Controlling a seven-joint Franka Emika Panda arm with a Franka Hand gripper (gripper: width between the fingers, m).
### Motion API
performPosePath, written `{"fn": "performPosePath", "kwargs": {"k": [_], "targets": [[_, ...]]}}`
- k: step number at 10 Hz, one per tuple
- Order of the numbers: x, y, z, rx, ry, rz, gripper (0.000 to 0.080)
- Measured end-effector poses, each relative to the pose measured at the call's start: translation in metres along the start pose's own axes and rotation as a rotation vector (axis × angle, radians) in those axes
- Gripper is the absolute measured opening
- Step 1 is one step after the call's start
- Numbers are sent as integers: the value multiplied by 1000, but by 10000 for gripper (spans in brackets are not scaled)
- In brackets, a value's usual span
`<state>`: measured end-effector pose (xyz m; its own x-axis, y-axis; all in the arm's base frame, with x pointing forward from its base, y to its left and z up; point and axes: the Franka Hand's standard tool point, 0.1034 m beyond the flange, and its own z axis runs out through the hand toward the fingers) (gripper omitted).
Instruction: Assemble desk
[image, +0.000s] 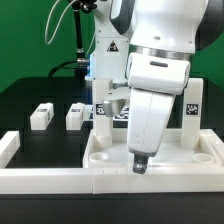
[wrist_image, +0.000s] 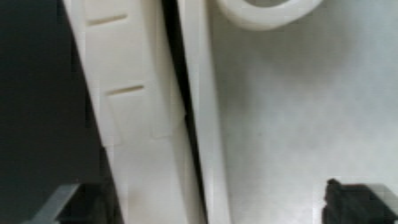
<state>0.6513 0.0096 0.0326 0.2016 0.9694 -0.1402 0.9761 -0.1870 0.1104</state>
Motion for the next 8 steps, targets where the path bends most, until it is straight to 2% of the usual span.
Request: {"fn": "performPosePath", "kwargs": {"k": [1, 6, 7, 8], "targets": [[0, 0, 0, 0, 0, 0, 633], [-1, 0, 0, 0, 0, 2, 648], [-2, 3, -4, -6, 2, 4, 648], [-9, 7, -26, 4, -6, 22, 648]]}}
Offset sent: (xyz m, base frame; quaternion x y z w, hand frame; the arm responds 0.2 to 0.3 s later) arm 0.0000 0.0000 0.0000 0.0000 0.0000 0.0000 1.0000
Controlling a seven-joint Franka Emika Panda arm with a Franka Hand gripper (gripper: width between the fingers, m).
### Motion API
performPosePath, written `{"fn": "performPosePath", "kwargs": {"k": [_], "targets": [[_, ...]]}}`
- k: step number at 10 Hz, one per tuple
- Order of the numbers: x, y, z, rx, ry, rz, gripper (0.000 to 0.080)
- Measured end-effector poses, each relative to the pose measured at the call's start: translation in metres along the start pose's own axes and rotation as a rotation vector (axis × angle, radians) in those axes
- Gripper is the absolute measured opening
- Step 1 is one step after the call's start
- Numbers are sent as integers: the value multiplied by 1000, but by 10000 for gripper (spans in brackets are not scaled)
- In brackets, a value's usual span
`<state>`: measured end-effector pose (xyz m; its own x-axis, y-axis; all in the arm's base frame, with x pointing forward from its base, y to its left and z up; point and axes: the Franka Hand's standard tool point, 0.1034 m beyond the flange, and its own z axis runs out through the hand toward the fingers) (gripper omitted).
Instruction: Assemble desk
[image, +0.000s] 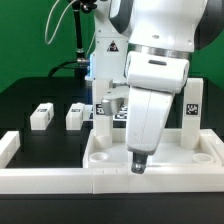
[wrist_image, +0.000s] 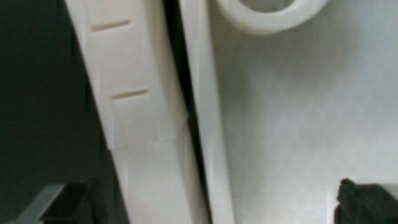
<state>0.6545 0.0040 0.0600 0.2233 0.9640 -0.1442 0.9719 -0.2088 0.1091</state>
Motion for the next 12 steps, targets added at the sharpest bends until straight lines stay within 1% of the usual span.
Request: {"fn": "performPosePath", "kwargs": {"k": [1, 2, 3, 4, 5, 9, 10, 11, 12], "targets": [[-19, 5, -29, 16, -13, 30, 648], [-45, 13, -53, 23, -29, 66, 648], [-61, 21, -61, 10, -35, 90, 648], [-65, 21, -55, 11, -38, 158, 648], [-64, 20, -53, 13, -39, 213, 648], [-65, 20, -53, 8, -41, 494, 648], [-80, 17, -57, 27, -16, 576, 648], [-107, 9, -61, 53, 10, 693, 648], [-130, 3, -62, 66, 13, 755, 648]]}}
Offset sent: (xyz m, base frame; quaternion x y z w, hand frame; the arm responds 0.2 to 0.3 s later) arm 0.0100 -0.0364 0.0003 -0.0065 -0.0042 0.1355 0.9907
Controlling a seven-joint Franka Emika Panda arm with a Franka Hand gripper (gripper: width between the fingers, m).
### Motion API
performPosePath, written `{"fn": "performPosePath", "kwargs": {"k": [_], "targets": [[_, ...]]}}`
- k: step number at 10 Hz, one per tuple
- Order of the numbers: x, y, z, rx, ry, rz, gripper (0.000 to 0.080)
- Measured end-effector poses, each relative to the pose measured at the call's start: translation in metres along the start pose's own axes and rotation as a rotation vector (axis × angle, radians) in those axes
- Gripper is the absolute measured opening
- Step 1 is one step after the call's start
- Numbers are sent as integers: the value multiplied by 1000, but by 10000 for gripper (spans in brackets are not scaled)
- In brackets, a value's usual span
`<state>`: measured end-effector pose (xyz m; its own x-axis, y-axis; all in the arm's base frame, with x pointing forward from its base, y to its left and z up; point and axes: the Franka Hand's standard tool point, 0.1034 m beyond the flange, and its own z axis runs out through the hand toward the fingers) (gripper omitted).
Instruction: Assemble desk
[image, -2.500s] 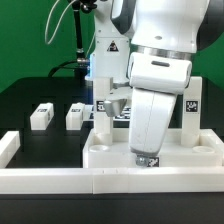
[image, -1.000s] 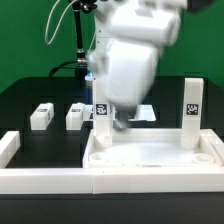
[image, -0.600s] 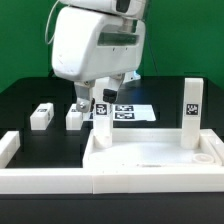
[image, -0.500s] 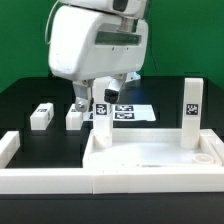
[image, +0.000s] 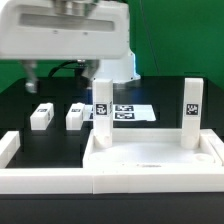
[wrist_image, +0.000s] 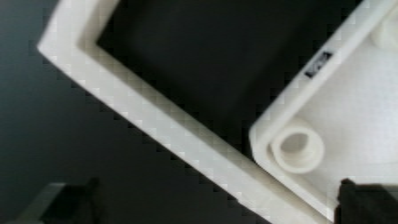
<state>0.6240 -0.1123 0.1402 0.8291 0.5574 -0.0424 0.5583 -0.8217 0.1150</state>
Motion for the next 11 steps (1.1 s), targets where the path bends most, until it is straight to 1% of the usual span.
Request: {"fn": "performPosePath", "kwargs": {"k": [1, 2, 4, 6, 7, 8, 9, 10, 11], "targets": [[-23, 14, 0, 16, 4, 73, 648], [-36, 19, 1, 27, 3, 191, 648], [-33, 13, 2, 30, -1, 313, 648], [-33, 13, 3, 31, -4, 455, 648], [-35, 13, 5, 42, -3, 503, 648], [-55, 13, 16, 87, -7, 617, 648], [-78, 14, 27, 120, -28, 700, 648], [-95, 13, 31, 165, -58, 752, 648], [-104, 11, 32, 217, -76, 831, 648]]}}
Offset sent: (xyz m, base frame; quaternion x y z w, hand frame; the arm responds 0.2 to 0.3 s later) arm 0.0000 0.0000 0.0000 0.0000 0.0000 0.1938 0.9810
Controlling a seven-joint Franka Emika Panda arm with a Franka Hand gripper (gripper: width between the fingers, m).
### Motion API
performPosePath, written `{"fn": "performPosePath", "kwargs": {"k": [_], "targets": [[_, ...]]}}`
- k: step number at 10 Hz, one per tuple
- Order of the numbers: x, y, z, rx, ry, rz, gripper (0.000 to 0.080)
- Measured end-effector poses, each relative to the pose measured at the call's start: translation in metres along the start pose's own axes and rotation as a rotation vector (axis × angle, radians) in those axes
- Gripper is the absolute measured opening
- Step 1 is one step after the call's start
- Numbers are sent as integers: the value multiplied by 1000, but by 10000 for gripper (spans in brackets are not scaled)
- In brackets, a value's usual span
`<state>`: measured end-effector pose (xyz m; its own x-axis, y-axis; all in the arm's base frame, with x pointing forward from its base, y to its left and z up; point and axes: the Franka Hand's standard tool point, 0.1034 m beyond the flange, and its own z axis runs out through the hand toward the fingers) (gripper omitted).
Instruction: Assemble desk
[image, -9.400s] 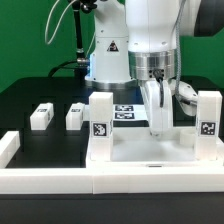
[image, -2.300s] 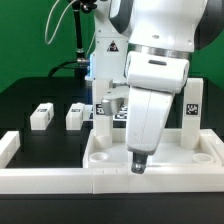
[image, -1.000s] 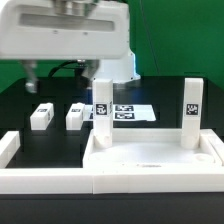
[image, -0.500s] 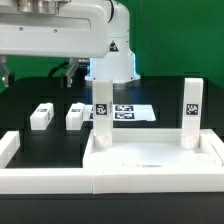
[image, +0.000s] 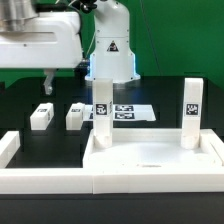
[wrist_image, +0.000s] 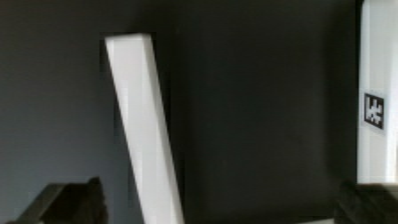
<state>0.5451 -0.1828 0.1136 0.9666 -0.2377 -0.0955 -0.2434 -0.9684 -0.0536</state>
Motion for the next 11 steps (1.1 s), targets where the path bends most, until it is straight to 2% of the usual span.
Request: {"fn": "performPosePath", "kwargs": {"k": [1, 4, 5, 6, 8, 9, 10, 11], "targets": [[-3, 0, 0, 8, -18, 68, 648], [-3, -1, 1, 7, -24, 96, 648], [-6, 2, 5, 26, -33, 68, 648], [-12, 10, 14, 69, -48, 62, 648], [-47, 16, 25, 150, -266, 73, 648], [-55, 13, 25, 171, -357, 71, 648], [-55, 11, 23, 144, -453, 55, 648], [-54, 11, 25, 144, -490, 47, 648]]}}
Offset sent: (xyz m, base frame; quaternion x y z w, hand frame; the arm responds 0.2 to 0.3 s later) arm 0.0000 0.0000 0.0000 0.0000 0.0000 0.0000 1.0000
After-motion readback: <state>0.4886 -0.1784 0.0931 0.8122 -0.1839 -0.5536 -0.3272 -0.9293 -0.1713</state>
